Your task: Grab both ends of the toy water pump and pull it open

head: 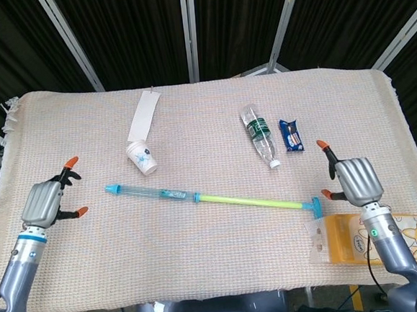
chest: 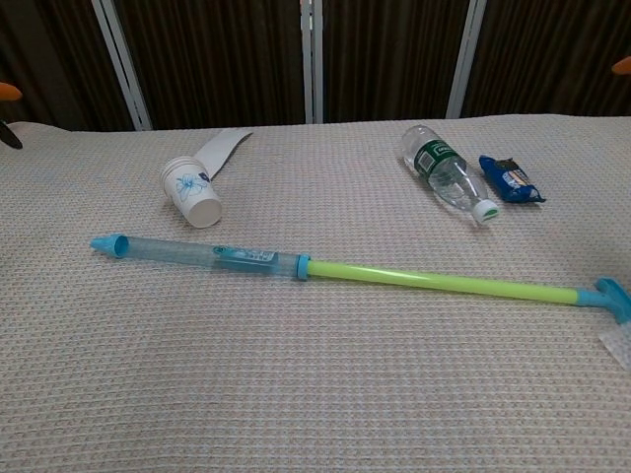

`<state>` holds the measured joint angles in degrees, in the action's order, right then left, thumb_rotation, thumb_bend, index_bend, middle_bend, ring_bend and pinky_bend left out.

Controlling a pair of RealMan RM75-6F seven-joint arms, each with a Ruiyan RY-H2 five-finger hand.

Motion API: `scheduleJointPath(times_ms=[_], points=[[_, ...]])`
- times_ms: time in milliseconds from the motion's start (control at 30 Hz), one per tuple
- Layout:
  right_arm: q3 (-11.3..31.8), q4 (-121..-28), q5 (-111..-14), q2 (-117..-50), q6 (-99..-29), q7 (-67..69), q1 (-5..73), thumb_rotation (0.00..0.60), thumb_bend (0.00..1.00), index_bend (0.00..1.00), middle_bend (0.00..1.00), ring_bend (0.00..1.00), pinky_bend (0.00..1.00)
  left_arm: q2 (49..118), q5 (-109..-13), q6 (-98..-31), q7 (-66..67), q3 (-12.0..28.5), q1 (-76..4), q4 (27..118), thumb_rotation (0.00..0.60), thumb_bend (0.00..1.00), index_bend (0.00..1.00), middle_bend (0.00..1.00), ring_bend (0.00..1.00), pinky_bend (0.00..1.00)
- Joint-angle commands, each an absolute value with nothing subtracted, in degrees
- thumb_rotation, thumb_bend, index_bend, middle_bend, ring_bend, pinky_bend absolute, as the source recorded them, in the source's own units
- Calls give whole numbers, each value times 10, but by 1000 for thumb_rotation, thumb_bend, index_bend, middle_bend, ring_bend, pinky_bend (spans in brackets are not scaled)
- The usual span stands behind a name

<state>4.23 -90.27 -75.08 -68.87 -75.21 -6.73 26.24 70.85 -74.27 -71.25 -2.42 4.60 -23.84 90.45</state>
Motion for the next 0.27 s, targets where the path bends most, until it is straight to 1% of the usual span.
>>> scheduleJointPath(times_ms=[33,67,200,267], points=[[22,-884,-801,-676,-810,-28,214,600,0,0,24,32,27,672,-781,-762,-12,18,-194,953,600,0,0,0,0,0],[19,-881,-806,-674,-817,-28,207,600,0,0,2,3,1,668,-787,-771,-9,14,-186,960,600,0,0,0,0,0],[9,-866,-825,-672,-854,-38,175,600,0,0,0,0,0,656,-804,-801,7,-1,-159,981,600,0,0,0,0,0],[7,-863,-830,-672,-861,-38,167,600,0,0,0,0,0,654,-810,-807,11,-3,-153,984,600,0,0,0,0,0]])
